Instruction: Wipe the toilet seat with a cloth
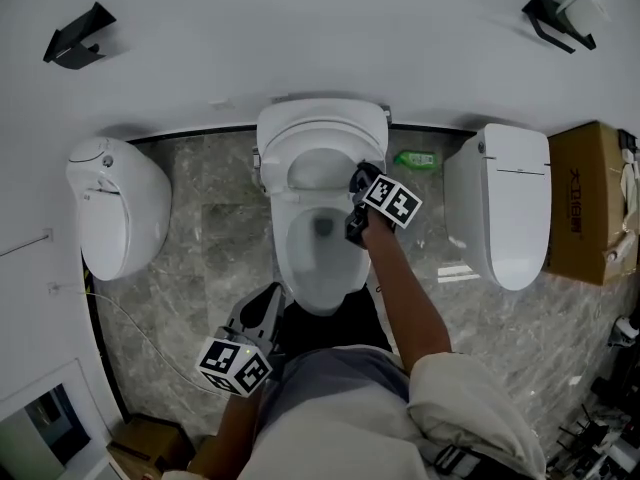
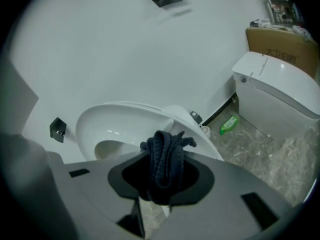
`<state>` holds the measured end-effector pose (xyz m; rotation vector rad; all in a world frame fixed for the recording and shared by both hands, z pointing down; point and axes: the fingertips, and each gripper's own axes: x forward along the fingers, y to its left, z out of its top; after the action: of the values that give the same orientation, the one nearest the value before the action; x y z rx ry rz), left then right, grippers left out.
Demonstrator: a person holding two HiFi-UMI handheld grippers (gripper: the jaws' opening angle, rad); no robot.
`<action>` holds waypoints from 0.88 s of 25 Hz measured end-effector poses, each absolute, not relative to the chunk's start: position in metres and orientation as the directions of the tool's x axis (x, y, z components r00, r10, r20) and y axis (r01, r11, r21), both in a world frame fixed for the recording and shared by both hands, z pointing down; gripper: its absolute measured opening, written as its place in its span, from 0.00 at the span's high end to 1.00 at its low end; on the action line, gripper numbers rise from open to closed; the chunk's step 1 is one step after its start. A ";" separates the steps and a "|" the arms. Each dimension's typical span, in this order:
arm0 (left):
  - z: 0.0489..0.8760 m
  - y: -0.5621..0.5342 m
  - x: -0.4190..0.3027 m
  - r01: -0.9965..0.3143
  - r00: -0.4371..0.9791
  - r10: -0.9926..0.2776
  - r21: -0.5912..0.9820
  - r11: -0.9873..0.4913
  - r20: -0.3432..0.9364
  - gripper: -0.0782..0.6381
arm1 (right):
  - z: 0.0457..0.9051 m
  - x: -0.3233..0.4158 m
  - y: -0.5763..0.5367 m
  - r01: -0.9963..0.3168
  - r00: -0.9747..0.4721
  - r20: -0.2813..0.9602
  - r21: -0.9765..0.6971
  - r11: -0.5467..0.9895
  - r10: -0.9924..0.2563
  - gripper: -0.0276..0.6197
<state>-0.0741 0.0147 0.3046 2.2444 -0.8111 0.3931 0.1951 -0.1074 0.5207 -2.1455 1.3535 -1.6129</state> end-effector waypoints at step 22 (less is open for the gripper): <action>0.301 -0.040 -0.030 -0.582 0.807 -0.402 0.466 -0.666 0.433 0.88 | 0.380 0.189 -0.109 -0.788 -0.078 0.540 -0.549 -0.280 -0.838 0.81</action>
<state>-0.0302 -0.0401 0.3012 2.3858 -0.7241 0.3928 0.1885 -0.1087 0.3798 -2.0914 1.8475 -1.3079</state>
